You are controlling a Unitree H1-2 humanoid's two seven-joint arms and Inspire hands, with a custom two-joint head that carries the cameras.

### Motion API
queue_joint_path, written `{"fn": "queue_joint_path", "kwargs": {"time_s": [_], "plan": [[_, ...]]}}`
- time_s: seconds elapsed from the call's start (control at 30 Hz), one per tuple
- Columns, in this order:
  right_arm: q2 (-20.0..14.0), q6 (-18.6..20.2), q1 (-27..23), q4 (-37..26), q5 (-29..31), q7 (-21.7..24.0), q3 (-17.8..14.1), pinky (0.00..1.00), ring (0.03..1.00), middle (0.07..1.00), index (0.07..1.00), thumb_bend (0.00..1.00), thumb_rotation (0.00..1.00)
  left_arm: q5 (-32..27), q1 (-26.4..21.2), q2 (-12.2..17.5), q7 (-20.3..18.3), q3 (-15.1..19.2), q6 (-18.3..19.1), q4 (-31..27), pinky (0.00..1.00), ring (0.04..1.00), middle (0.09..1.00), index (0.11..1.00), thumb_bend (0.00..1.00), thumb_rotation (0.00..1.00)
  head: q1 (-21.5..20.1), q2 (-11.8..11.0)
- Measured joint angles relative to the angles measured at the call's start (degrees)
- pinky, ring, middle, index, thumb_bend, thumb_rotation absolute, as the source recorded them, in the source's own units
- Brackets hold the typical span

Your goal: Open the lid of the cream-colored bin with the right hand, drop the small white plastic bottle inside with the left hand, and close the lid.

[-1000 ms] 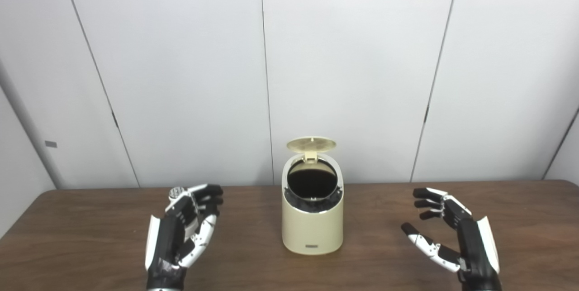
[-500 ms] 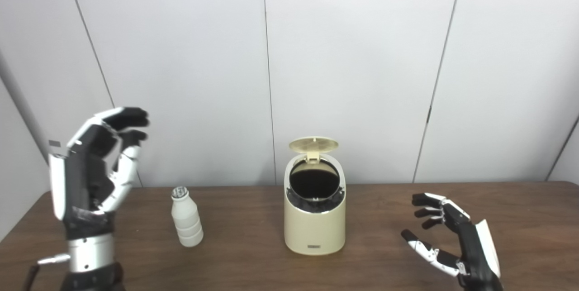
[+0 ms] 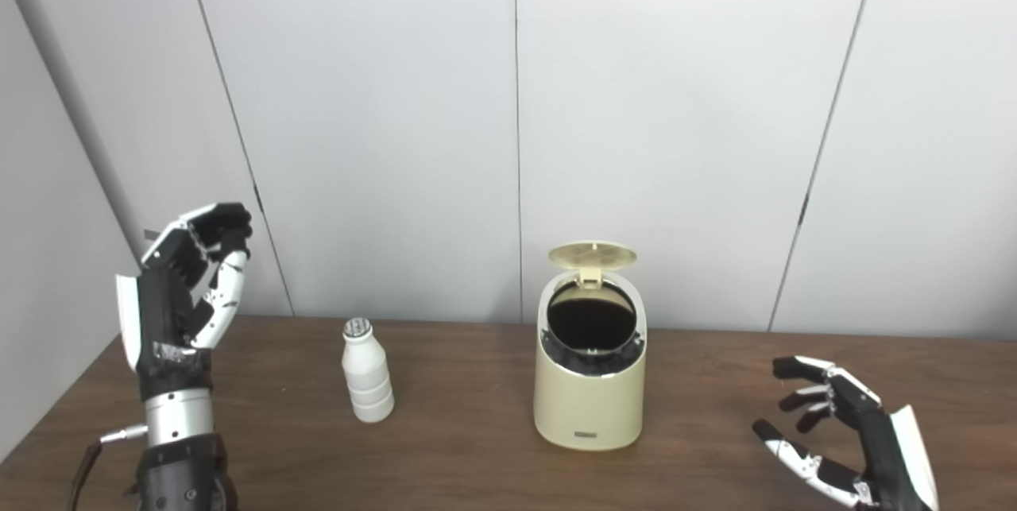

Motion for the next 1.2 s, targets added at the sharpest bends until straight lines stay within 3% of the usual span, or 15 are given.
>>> {"fn": "queue_joint_path", "kwargs": {"time_s": [0.2,0.33,0.43,0.47,0.57,0.6,0.7,0.9,1.1,1.2], "plan": [[-0.01,0.01,0.10,-0.05,-1.72,-0.05,0.04,0.24,0.402,0.606,0.665,0.32,0.00,-0.01,0.40,-0.07,0.36,-1.07,-0.21,3.53,0.58,0.658,0.668,0.647,0.28,0.30,0.26,0.18],[-0.19,-0.01,0.11,-0.04,-1.98,-0.13,0.03,0.23,0.408,0.627,0.665,0.32,0.00,-0.01,1.71,-1.05,0.36,-2.54,-0.18,3.53,0.58,0.659,0.672,0.656,0.32,0.23,1.23,0.26],[-0.65,-0.43,0.10,0.22,-1.12,-0.08,0.00,0.38,0.558,0.672,0.671,0.37,0.00,0.47,3.20,-2.45,0.34,-4.22,-0.88,4.79,0.59,0.684,0.700,0.675,0.52,0.35,2.20,0.18],[-0.87,-0.76,0.09,0.55,-0.66,-0.07,-0.01,0.46,0.614,0.690,0.672,0.39,0.00,1.43,3.77,-2.74,0.39,-4.72,-1.06,5.52,0.62,0.713,0.728,0.707,0.72,0.45,2.63,0.18],[-1.73,-1.07,0.07,1.22,0.53,-0.01,-0.06,0.47,0.617,0.689,0.674,0.42,0.00,3.96,5.41,-3.38,0.79,-5.43,-0.36,5.69,0.69,0.775,0.790,0.780,0.95,0.54,2.99,0.09],[-1.93,-1.09,0.06,1.36,0.78,0.02,-0.05,0.47,0.620,0.693,0.671,0.42,0.01,4.16,5.71,-3.31,0.72,-5.57,0.21,5.70,0.72,0.804,0.818,0.813,0.97,0.57,3.43,0.09],[-2.06,-1.09,0.08,1.46,1.52,0.22,-0.02,0.47,0.627,0.702,0.662,0.43,0.01,4.47,6.36,-2.08,-0.20,-6.58,0.45,5.75,0.79,0.870,0.874,0.876,1.00,0.62,3.69,0.17],[-2.17,-1.07,0.21,1.25,2.48,1.05,0.19,0.52,0.655,0.708,0.667,0.43,0.01,4.08,6.77,-0.38,-2.13,-7.76,0.46,6.97,0.88,0.948,0.946,0.965,1.00,0.59,4.75,0.26],[-2.20,-0.96,0.86,0.51,3.09,2.20,0.16,0.52,0.653,0.705,0.677,0.43,0.00,4.26,8.47,-0.32,-2.20,-8.02,1.66,6.95,0.97,0.973,0.960,0.972,1.00,0.54,5.10,0.26],[-2.19,-0.93,1.24,-0.12,2.81,2.22,0.13,0.53,0.657,0.705,0.682,0.42,0.00,4.31,8.94,-0.16,-2.18,-8.00,2.24,6.95,0.94,0.970,0.958,0.969,1.00,0.53,5.19,0.35]]}}
